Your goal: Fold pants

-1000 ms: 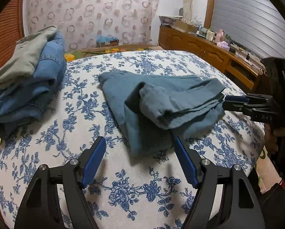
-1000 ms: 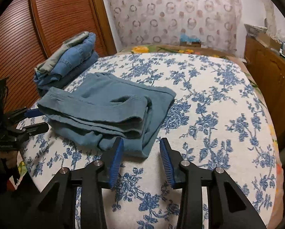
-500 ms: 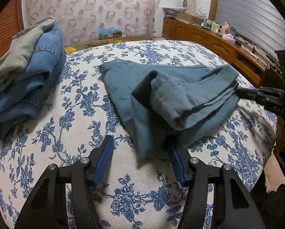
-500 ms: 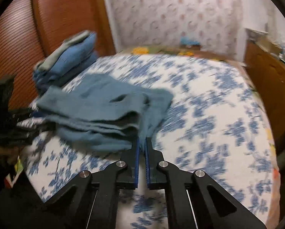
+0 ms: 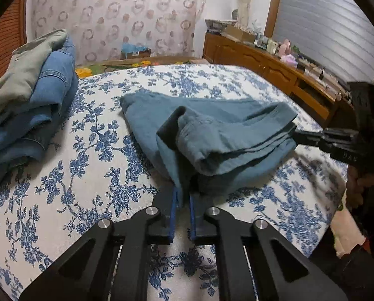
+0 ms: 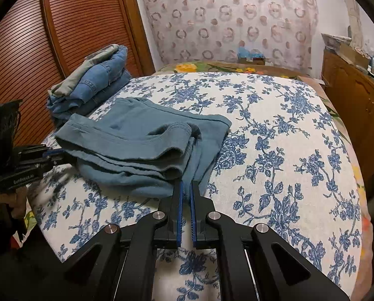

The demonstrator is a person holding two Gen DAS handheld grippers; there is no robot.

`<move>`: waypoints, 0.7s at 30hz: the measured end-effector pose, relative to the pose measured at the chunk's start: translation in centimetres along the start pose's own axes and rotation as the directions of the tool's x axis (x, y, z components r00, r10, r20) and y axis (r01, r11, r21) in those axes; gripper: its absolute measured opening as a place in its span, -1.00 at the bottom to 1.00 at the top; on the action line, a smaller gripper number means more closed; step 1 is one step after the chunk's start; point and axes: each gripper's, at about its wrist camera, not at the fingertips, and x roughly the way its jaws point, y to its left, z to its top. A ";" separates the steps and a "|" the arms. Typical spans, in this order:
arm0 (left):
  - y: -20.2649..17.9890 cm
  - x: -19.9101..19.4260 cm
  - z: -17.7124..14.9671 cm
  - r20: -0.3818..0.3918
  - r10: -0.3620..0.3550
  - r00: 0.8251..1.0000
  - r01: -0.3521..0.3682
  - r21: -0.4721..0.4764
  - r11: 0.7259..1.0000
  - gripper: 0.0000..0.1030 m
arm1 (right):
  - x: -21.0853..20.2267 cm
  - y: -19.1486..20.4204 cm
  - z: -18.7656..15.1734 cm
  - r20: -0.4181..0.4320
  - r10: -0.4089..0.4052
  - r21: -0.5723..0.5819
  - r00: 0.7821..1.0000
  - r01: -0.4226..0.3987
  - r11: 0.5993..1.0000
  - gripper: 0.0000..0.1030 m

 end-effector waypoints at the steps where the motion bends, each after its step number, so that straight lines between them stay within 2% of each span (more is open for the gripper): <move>1: 0.0 -0.4 -0.1 0.006 -0.002 1.000 0.002 0.000 1.000 -0.82 | -0.5 0.1 -0.2 0.004 0.006 -0.001 1.000 -0.006 1.000 -0.91; 10: -1.4 -3.7 -1.6 0.021 -0.031 0.999 0.030 0.023 0.999 -0.82 | -4.4 1.1 -1.7 0.031 0.036 -0.021 0.999 -0.036 0.999 -0.91; 13: -2.0 -3.9 -2.0 0.012 -0.007 1.000 0.007 0.049 0.999 -0.81 | -5.3 1.3 -2.3 0.031 0.048 -0.019 0.998 -0.048 0.999 -0.91; 16: -2.0 -3.5 -1.8 0.010 0.008 1.000 -0.009 0.057 0.998 -0.73 | -5.5 1.5 -2.6 0.024 0.058 -0.021 0.998 -0.057 0.998 -0.91; 19: -1.6 -3.3 -1.6 0.004 0.009 1.000 -0.009 0.049 0.999 -0.45 | -5.3 1.5 -2.7 0.018 0.045 -0.023 0.999 -0.044 0.999 -0.91; 21: -1.4 -3.2 -1.8 0.000 0.010 1.000 -0.010 0.051 0.999 -0.40 | -5.4 1.7 -2.7 0.017 0.034 -0.031 0.999 -0.033 0.999 -0.91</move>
